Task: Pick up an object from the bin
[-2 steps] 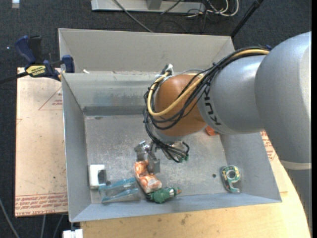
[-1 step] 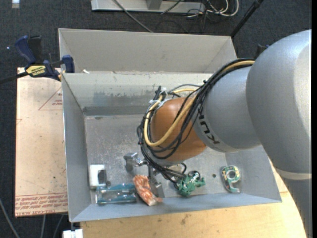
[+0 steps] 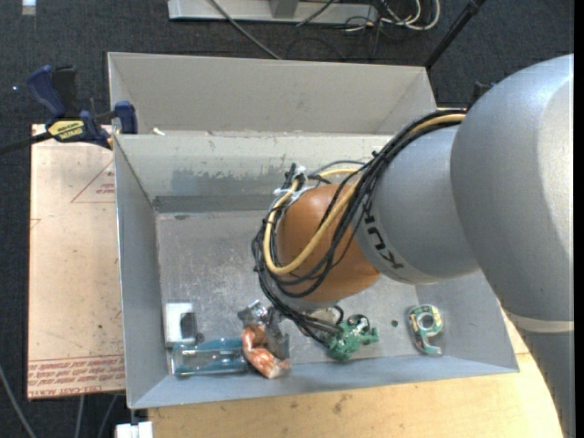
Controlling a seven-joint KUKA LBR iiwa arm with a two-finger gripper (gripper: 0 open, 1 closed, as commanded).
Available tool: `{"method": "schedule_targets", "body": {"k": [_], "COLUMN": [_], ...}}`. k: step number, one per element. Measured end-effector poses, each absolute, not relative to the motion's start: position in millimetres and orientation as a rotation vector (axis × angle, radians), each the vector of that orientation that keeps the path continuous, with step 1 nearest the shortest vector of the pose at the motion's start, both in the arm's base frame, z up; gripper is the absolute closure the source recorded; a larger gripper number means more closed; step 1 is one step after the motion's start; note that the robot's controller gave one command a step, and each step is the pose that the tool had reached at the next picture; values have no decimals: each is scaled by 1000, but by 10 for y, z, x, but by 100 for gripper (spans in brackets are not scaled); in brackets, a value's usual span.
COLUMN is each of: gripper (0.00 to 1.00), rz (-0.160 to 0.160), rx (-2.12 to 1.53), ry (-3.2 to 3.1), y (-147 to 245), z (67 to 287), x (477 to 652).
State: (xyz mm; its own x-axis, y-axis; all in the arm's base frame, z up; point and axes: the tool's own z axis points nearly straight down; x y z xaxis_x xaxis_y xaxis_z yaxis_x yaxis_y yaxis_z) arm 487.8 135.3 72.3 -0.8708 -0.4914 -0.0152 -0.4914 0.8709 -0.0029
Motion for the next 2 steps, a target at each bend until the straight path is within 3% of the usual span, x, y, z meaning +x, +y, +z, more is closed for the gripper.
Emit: {"method": "schedule_targets", "body": {"k": [1, 2], "gripper": [100, 100], "rz": [2, -3], "rx": [-793, -819], "ry": [3024, 3035], "y": [1353, 1580], "z": [723, 715], "x": [4878, 5196]}}
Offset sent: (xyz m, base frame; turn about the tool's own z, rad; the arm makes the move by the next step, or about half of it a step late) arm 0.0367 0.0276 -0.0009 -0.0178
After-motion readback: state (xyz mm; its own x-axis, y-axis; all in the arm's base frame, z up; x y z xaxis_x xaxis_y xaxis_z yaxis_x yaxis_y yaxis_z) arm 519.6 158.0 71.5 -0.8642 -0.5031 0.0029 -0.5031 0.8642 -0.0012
